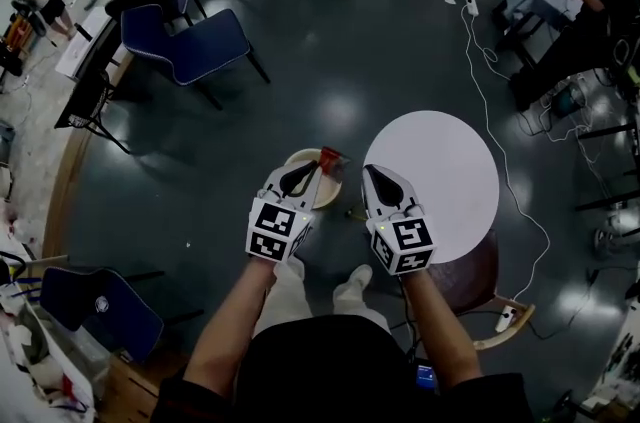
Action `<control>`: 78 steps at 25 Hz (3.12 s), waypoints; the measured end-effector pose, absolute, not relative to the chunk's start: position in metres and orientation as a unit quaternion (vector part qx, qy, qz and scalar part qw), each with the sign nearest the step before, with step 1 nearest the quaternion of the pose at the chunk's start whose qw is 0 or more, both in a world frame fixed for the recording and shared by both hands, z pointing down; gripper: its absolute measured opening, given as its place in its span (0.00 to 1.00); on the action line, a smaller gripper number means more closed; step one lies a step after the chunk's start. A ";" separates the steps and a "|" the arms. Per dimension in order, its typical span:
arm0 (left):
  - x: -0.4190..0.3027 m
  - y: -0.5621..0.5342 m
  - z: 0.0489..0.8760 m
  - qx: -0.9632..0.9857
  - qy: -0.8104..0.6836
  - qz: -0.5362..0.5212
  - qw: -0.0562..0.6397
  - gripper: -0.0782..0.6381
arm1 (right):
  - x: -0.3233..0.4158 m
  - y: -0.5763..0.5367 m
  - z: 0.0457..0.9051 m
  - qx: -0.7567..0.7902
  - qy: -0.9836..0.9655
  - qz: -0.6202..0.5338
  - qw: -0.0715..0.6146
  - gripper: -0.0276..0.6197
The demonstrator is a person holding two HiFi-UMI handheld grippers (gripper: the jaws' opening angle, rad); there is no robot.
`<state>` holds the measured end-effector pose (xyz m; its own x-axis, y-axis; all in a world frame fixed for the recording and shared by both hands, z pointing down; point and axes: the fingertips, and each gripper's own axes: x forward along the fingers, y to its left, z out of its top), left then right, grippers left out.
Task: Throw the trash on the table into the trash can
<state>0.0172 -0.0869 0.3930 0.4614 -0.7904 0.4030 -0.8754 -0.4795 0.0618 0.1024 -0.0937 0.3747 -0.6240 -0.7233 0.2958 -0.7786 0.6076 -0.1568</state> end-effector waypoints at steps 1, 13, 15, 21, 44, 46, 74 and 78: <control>0.012 -0.089 0.393 0.847 -0.490 0.162 0.131 0.15 | 0.097 -0.096 0.374 0.425 -0.889 0.136 0.102 0.07; -0.060 -0.124 0.413 0.863 -0.454 0.168 0.145 0.15 | 0.027 -0.127 0.395 0.457 -0.869 0.150 0.115 0.07; -0.072 -0.130 0.419 0.865 -0.449 0.170 0.148 0.15 | 0.016 -0.133 0.400 0.461 -0.866 0.152 0.117 0.07; -0.109 -0.143 0.431 0.871 -0.433 0.172 0.154 0.15 | -0.018 -0.143 0.411 0.478 -0.856 0.155 0.121 0.07; -0.113 -0.155 0.511 0.876 -0.387 0.210 0.197 0.15 | -0.021 -0.157 0.492 0.506 -0.824 0.202 0.154 0.07; -0.109 -0.155 0.524 0.873 -0.386 0.215 0.206 0.15 | -0.016 -0.159 0.501 0.508 -0.821 0.208 0.155 0.07; -0.075 -0.168 0.771 0.844 -0.365 0.290 0.266 0.15 | -0.001 -0.169 0.726 0.513 -0.782 0.315 0.162 0.07; -0.078 -0.166 0.806 0.831 -0.377 0.295 0.284 0.15 | 0.002 -0.163 0.756 0.506 -0.779 0.329 0.169 0.07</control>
